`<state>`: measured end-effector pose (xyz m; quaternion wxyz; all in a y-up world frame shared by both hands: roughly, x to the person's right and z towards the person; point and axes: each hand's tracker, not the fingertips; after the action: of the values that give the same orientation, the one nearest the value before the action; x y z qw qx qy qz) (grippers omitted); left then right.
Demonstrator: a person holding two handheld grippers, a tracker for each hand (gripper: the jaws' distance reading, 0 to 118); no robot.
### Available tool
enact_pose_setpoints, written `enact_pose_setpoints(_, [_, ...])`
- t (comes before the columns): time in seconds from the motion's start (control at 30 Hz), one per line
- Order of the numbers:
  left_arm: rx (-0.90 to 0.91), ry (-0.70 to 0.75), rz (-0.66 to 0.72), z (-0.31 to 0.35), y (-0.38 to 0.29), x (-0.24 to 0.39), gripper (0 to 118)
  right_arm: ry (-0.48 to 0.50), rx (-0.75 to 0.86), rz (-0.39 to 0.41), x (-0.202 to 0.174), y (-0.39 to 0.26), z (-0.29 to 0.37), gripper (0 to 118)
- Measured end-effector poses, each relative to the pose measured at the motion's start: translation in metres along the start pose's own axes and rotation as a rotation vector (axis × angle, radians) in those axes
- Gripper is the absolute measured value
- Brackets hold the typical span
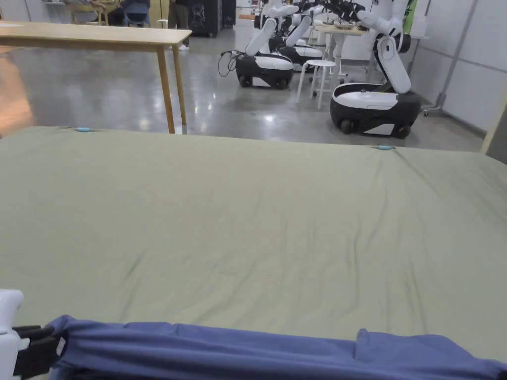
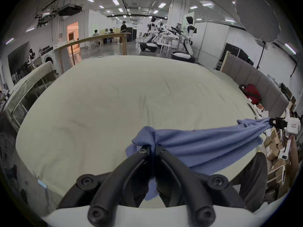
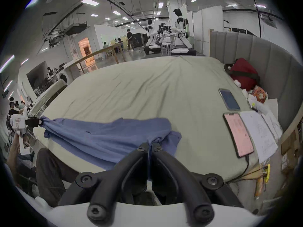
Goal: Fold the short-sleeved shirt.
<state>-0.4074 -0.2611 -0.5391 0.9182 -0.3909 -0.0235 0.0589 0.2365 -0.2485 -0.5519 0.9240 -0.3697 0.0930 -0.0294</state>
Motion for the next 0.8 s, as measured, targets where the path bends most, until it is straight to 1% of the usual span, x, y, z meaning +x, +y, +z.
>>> enact_pose_setpoints(0.13, [-0.041,-0.006,0.016,-0.01,-0.018,-0.002,4,-0.002,-0.04,-0.021,0.004,-0.016,-0.013,4])
enact_pose_setpoints(0.17, [-0.043,-0.004,0.016,-0.012,-0.02,-0.002,5,-0.005,-0.045,-0.022,0.004,-0.018,-0.016,9])
enact_pose_setpoints(0.2, [-0.045,-0.003,0.014,-0.014,-0.022,-0.002,15,-0.005,-0.047,-0.024,0.005,-0.019,-0.018,29])
enact_pose_setpoints(0.23, [-0.048,-0.004,0.012,-0.016,-0.022,-0.003,21,0.006,-0.054,-0.045,0.006,-0.02,-0.02,41])
enact_pose_setpoints(0.27, [-0.055,0.001,0.008,-0.018,-0.022,-0.004,29,0.006,-0.05,-0.062,0.007,-0.02,-0.021,56])
enact_pose_setpoints(0.3, [-0.059,0.019,-0.002,-0.02,-0.023,-0.003,40,0.009,-0.023,-0.078,0.007,-0.02,-0.022,72])
enact_pose_setpoints(0.33, [-0.06,0.051,-0.013,-0.022,-0.025,-0.002,85,0.005,-0.023,-0.083,0.004,-0.019,-0.021,112])
enact_pose_setpoints(0.37, [-0.049,0.075,-0.024,-0.021,-0.025,-0.001,118,-0.007,0.024,-0.128,0.003,-0.019,-0.017,116])
enact_pose_setpoints(0.4, [-0.025,0.101,-0.019,-0.009,-0.024,-0.001,114,0.008,0.01,-0.123,0.001,-0.017,-0.017,112])
enact_pose_setpoints(0.43, [0.001,0.074,-0.009,-0.004,-0.02,0.003,110,0.012,0.009,-0.112,-0.003,-0.015,-0.018,112])
enact_pose_setpoints(0.47, [0.027,0.081,0.002,0.001,-0.017,0.006,108,0.001,0.035,-0.083,-0.009,-0.011,-0.015,112])
enact_pose_setpoints(0.5, [0.081,0.087,0.009,0.009,-0.013,0.013,108,-0.034,0.062,-0.033,-0.019,-0.007,-0.016,112])
enact_pose_setpoints(0.53, [0.117,0.081,-0.007,0.008,-0.01,0.033,106,-0.061,0.095,0.011,-0.03,-0.004,-0.017,111])
enact_pose_setpoints(0.57, [0.154,0.093,-0.024,0.013,-0.006,0.047,98,-0.079,0.139,0.049,-0.043,-0.001,-0.016,100])
enact_pose_setpoints(0.6, [0.217,0.112,-0.03,0.019,-0.002,0.061,85,-0.099,0.187,0.078,-0.054,0.005,-0.014,76])
enact_pose_setpoints(0.63, [0.275,0.105,-0.036,0.023,0.001,0.073,61,-0.114,0.232,0.094,-0.066,0.008,-0.015,40])
enact_pose_setpoints(0.67, [0.308,0.093,-0.037,0.019,0.004,0.08,11,-0.131,0.284,0.099,-0.081,0.01,-0.018,1])
enact_pose_setpoints(0.7, [0.349,0.095,-0.038,0.018,0.006,0.092,0,-0.143,0.348,0.089,-0.093,0.011,-0.02,1])
enact_pose_setpoints(0.73, [0.394,0.118,-0.026,0.021,0.004,0.105,0,-0.137,0.389,0.082,-0.106,0.013,-0.017,1])
enact_pose_setpoints(0.77, [0.431,0.108,-0.031,0.02,0.005,0.117,0,-0.123,0.402,0.077,-0.114,0.013,-0.019,1])
enact_pose_setpoints(0.8, [0.427,0.134,-0.057,0.018,0.002,0.127,0,-0.124,0.43,0.065,-0.123,0.012,-0.021,1])
